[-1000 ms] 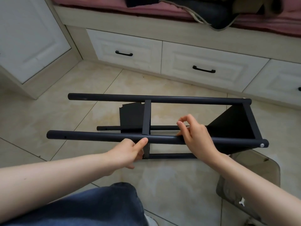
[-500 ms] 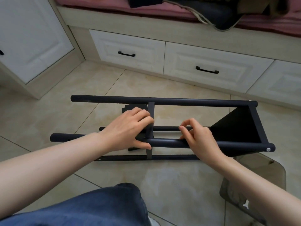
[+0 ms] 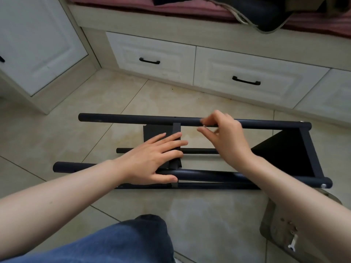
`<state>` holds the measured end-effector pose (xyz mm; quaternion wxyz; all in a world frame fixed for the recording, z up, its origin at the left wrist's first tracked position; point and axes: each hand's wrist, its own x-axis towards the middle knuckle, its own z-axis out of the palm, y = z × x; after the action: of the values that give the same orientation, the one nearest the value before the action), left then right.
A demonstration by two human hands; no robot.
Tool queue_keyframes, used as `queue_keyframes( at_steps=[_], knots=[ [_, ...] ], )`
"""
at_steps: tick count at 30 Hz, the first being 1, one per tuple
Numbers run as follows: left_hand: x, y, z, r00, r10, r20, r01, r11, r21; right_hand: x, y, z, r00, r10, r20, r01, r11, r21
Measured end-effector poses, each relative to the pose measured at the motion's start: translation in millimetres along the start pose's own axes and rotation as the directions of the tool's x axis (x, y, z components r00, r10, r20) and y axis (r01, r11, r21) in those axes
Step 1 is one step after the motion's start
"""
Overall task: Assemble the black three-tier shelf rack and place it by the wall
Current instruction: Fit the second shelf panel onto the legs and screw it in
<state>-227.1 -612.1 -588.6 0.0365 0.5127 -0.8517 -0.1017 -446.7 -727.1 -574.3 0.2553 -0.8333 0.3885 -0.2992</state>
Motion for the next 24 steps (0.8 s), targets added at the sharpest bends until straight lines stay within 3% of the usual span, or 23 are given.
queue_keyframes(
  at_steps=[9,16,20,24],
  knots=[
    [-6.5,8.2,3.5,0.999,-0.012,-0.031,0.011,0.999,-0.04,42.7,3.1,29.0,0.931,-0.24,0.275,0.272,0.959,-0.082],
    [-14.1,14.2,10.4,0.999,-0.004,-0.049,0.005,1.0,0.003,32.1,9.4,35.3,0.915,-0.385,0.118,0.394,0.917,-0.059],
    [-17.7,18.0,11.0,0.999,0.017,-0.05,-0.015,0.998,0.055,25.6,10.2,40.5,0.859,-0.513,0.016,0.511,0.853,-0.106],
    [-19.3,20.7,11.7,0.997,0.044,-0.056,-0.038,0.994,0.107,20.3,9.4,46.8,0.837,-0.546,-0.04,0.537,0.833,-0.133]
  ],
)
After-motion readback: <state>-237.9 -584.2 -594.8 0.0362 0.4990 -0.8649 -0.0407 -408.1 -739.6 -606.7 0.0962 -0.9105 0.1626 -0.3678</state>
